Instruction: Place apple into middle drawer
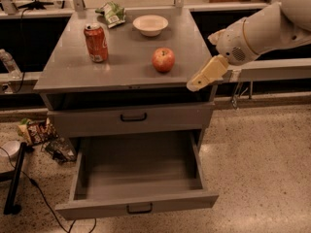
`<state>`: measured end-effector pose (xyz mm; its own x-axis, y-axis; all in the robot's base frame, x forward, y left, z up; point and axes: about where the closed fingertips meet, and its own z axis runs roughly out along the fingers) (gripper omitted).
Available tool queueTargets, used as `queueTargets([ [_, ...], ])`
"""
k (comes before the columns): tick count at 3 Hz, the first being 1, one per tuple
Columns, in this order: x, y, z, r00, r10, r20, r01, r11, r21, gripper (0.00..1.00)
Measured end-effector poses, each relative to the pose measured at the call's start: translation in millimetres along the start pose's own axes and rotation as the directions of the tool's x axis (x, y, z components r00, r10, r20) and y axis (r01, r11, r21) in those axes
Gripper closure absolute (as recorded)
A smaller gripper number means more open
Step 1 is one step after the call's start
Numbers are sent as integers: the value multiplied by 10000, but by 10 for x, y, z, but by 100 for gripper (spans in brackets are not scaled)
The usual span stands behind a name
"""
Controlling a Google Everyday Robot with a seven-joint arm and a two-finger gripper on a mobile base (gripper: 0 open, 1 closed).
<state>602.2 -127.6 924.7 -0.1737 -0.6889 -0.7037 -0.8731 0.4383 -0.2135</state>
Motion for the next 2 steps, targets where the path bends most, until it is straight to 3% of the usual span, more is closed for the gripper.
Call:
queueTargets([
  [1,-27,-74,50,9999,15,128,-18,9997,242,0],
  [2,-12,-186,256,9946,511,899,-541,9980,316,0],
])
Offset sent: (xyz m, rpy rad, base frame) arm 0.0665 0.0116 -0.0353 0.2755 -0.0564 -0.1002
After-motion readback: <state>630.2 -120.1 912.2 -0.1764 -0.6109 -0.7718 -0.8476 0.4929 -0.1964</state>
